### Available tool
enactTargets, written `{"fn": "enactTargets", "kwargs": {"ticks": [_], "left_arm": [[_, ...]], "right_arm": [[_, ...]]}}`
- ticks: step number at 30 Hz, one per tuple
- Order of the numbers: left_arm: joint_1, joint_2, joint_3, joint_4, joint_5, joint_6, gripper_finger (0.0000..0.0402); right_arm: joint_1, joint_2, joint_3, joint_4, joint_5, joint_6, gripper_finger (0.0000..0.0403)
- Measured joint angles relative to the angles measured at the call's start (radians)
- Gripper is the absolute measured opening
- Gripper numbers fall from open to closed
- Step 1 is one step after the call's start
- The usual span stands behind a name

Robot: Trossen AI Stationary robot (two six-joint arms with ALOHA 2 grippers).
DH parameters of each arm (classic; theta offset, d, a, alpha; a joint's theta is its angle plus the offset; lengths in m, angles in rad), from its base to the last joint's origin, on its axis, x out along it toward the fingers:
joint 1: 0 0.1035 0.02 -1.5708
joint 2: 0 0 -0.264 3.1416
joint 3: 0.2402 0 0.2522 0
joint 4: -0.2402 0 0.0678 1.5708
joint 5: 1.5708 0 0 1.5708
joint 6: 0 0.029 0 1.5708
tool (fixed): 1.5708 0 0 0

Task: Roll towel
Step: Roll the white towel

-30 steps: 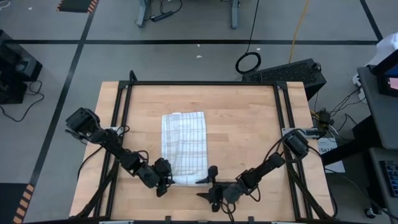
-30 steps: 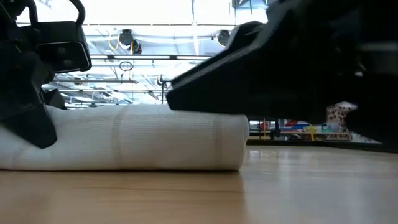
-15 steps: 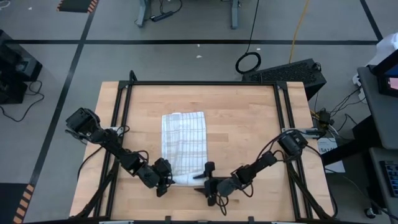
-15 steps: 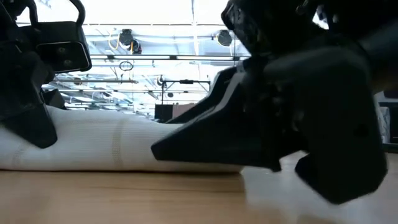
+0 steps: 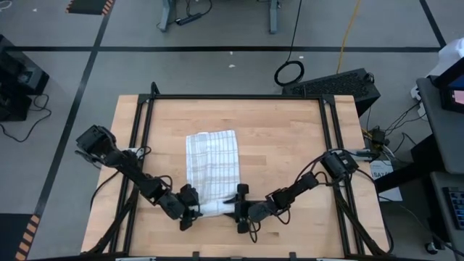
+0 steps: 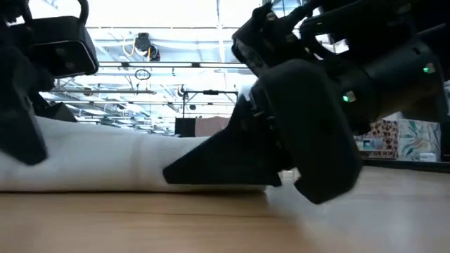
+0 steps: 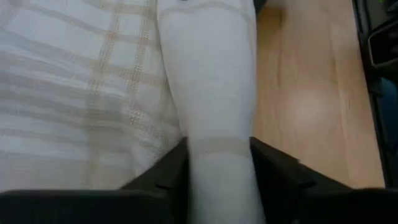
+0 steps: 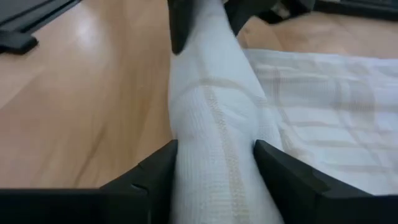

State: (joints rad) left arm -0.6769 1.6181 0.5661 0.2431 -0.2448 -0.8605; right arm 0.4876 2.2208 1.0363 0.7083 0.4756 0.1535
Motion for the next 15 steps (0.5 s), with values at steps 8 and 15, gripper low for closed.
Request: {"fn": "enactTargets", "kwargs": {"ticks": [8, 15], "left_arm": [[-0.006, -0.242, 0.0, -0.39, -0.049, 0.002, 0.024], [-0.1, -0.421, 0.001, -0.362, -0.323, 0.124, 0.0244]], "right_arm": [[-0.028, -0.001, 0.0, -0.002, -0.032, 0.088, 0.0124], [-0.053, -0.001, 0.0, 0.008, -0.044, 0.165, 0.0086]]}}
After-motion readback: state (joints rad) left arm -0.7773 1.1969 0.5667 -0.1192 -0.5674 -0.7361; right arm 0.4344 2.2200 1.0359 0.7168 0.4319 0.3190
